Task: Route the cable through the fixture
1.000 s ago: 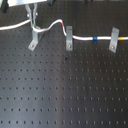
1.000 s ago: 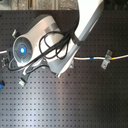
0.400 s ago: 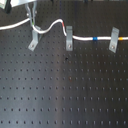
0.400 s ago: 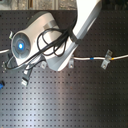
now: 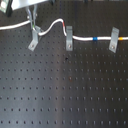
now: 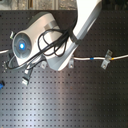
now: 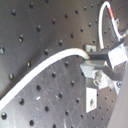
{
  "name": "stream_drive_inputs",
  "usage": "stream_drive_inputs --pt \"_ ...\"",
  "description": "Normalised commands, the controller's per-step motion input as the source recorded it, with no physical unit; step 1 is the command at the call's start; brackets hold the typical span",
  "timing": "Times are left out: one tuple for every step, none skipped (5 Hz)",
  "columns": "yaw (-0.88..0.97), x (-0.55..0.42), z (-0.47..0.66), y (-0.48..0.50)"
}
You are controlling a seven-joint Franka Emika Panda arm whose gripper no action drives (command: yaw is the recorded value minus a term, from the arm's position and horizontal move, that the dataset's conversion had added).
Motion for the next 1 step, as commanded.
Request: stream_drive_inputs --pt "-0.10 -0.148 0.31 0.077"
